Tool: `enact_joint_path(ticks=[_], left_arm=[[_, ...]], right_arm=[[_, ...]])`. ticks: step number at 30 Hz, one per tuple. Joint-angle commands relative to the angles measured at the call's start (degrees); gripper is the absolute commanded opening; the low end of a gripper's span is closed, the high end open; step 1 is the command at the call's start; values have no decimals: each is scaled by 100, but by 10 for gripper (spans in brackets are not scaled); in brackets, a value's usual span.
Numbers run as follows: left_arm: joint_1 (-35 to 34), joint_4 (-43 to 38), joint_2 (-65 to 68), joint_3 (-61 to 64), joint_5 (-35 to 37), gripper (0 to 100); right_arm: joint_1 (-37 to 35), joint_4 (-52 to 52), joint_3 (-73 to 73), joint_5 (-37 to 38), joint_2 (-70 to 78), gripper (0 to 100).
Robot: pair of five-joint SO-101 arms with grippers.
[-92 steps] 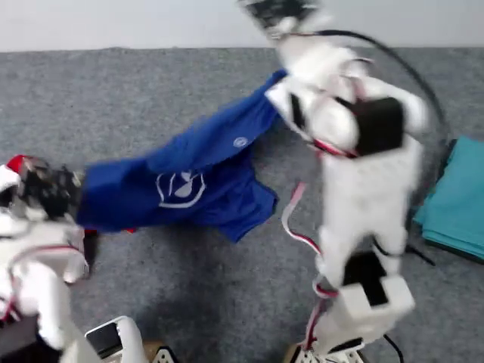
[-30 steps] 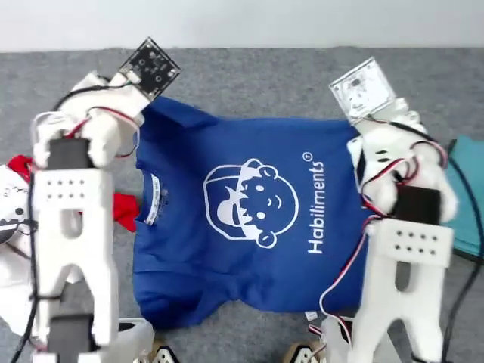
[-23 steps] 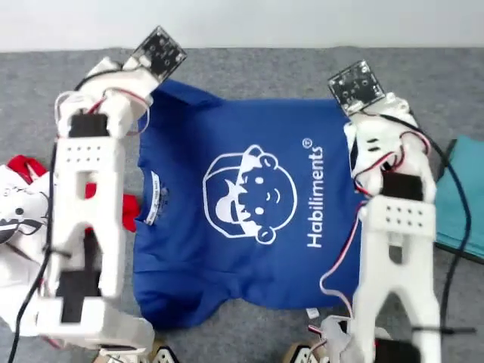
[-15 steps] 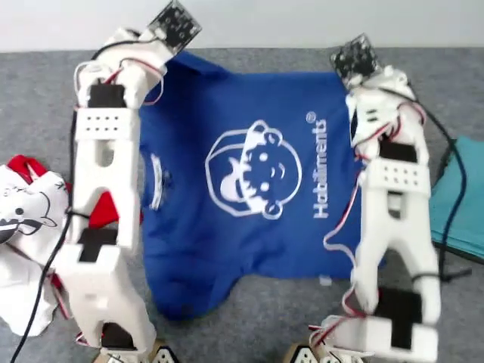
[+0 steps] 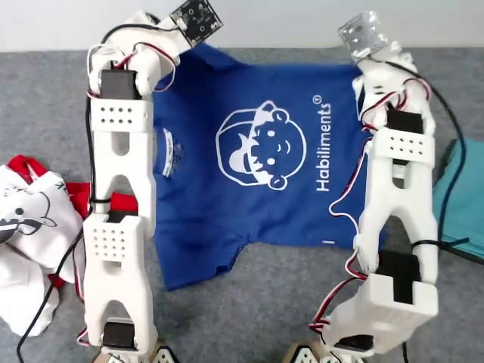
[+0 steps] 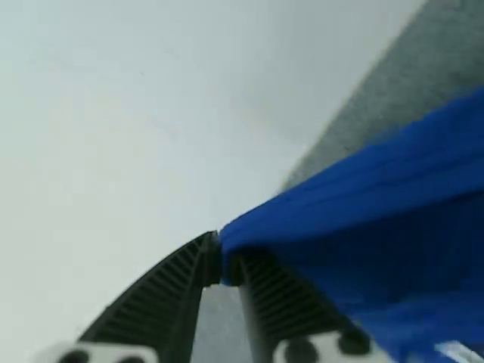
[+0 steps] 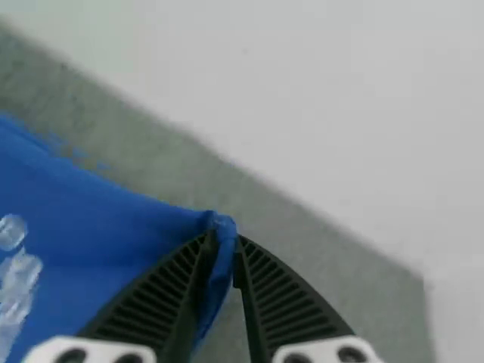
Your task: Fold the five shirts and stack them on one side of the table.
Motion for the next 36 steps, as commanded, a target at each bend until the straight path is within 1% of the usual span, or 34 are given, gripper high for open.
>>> enact_joint_path(ticks=[1, 6, 10, 13, 16, 21, 24, 27, 30, 36], left_arm=[[26, 1371, -44, -673, -62, 14], [79, 2822, -88, -980, -457, 14], [18, 2796, -273, -804, -308, 14], [70, 2796, -668, -215, -308, 14], [123, 2796, -1424, 919, -308, 14], [246, 2796, -3209, 3653, -316, 14], [378, 2787, -4255, 5314, -325, 14], [501, 2778, -5081, 6659, -325, 14], [527, 2778, -5591, 7530, -334, 14], [466, 2778, -5662, 8207, -334, 14]], right_arm=[[48, 901, -343, 62, -101, 9], [84, 1956, -343, 62, -101, 9], [84, 2879, -352, 62, -101, 9], [92, 3433, -343, 62, -92, 9], [145, 3855, -360, 62, -101, 9], [365, 4611, -545, 88, -110, 9], [523, 5200, -826, 519, -110, 9], [655, 5745, -1231, 721, -110, 9], [699, 6229, -1565, 1002, -110, 9], [681, 7011, -1829, 1389, -110, 9]])
